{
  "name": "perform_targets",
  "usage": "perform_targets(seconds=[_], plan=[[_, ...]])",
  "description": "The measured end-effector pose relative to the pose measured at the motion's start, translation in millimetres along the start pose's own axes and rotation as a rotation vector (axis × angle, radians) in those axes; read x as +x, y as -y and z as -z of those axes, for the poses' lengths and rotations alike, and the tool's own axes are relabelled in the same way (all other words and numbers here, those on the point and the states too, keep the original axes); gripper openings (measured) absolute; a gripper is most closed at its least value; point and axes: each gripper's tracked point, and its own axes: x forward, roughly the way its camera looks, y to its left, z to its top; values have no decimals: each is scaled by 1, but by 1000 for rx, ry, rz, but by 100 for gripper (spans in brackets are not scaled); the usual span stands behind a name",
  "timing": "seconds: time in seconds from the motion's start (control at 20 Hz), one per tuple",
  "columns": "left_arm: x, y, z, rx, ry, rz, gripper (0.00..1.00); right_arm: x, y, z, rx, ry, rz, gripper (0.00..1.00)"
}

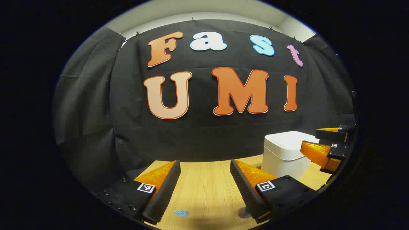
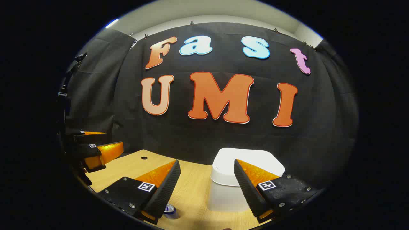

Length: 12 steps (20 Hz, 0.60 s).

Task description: Press the lid of the desktop garbage bin to open it, pick up the crumpled paper on the desktop and throw it into the bin, then pick up the pop can on the desktop and drop it into the bin, and finally close the garbage bin lid.

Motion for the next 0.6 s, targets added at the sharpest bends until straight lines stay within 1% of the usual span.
perform_targets(seconds=[0.1,0.15,0.25,0.35,0.6], plan=[[5,0,-2,-3,-4,19,99,0,3,2,5,-19,17,100],[10,-3,-7,14,14,32,99,0,5,0,13,-13,32,100],[20,-11,-12,45,16,52,99,4,11,-3,24,-19,91,100],[25,-19,-19,54,41,73,99,7,12,-8,34,-14,129,100],[33,-39,-9,48,26,98,99,9,13,-14,25,-34,209,100]])
